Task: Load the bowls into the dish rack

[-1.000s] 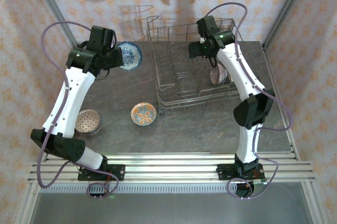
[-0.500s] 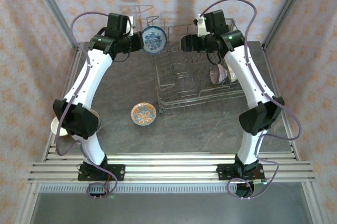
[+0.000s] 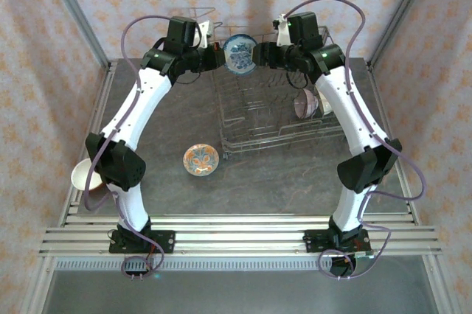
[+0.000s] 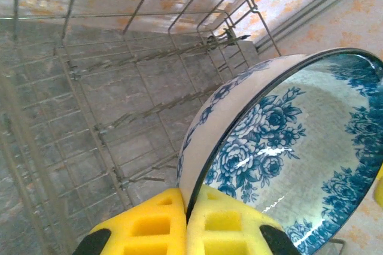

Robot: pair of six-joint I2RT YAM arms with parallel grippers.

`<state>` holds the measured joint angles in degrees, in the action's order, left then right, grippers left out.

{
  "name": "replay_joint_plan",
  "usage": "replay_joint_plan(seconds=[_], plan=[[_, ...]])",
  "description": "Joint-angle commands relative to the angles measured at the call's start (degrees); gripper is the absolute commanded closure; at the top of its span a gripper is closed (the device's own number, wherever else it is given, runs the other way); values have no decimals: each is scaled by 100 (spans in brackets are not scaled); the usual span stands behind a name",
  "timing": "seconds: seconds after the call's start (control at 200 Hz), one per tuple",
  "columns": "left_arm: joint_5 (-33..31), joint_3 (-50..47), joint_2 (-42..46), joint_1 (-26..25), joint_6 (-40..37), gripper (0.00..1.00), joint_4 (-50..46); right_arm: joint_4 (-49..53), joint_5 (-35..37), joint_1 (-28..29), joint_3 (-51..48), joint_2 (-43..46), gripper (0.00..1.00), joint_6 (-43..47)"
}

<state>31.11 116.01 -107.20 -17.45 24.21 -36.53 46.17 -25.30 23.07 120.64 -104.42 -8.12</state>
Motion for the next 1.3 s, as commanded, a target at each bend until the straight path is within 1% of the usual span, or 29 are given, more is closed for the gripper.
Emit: replay_joint_plan(seconds=[0.0, 0.24, 0.325, 0.355, 0.535, 0.656, 0.706, 0.766, 0.861, 0.926, 0.996, 1.071, 1.166, 1.296], plan=[[246, 107, -46, -65, 134, 100, 533, -170, 121, 56, -126, -22, 47, -145], [180, 71, -56, -100, 133, 100, 524, -195, 270, 49, -150, -40, 60, -261], [176, 70, -55, -114, 161, 100, 542, -153, 269, 51, -114, -76, 62, -284], [176, 79, -55, -127, 161, 100, 550, -126, 288, 52, -98, -98, 64, -288], [167, 114, -89, -183, 185, 100, 538, -20, 482, 54, -32, -147, 71, -387], [167, 166, -141, -240, 175, 100, 468, 21, 593, 49, -31, -149, 82, -463], [151, 185, -158, -250, 169, 100, 416, 54, 637, 53, -29, -141, 84, -495], [109, 188, -162, -276, 139, 100, 356, 101, 734, 61, -29, -137, 92, -530], [35, 195, -170, -306, 77, 99, 237, 186, 941, 71, -23, -97, 100, -574], [37, 188, -170, -319, 52, 93, 173, 272, 1121, 88, -17, -86, 100, -626], [28, 164, -132, -327, 16, 80, 141, 379, 1296, 104, -10, -79, 100, -676], [-97, 150, -69, -316, -73, 73, 101, 514, 1446, 119, -4, -75, 100, -753], [-165, 116, 9, -317, -149, 58, 46, 575, 1675, 149, -81, -23, 100, -843], [-340, 18, 156, -291, -251, 47, 6, 733, 2355, 147, -248, 95, 100, -1048]])
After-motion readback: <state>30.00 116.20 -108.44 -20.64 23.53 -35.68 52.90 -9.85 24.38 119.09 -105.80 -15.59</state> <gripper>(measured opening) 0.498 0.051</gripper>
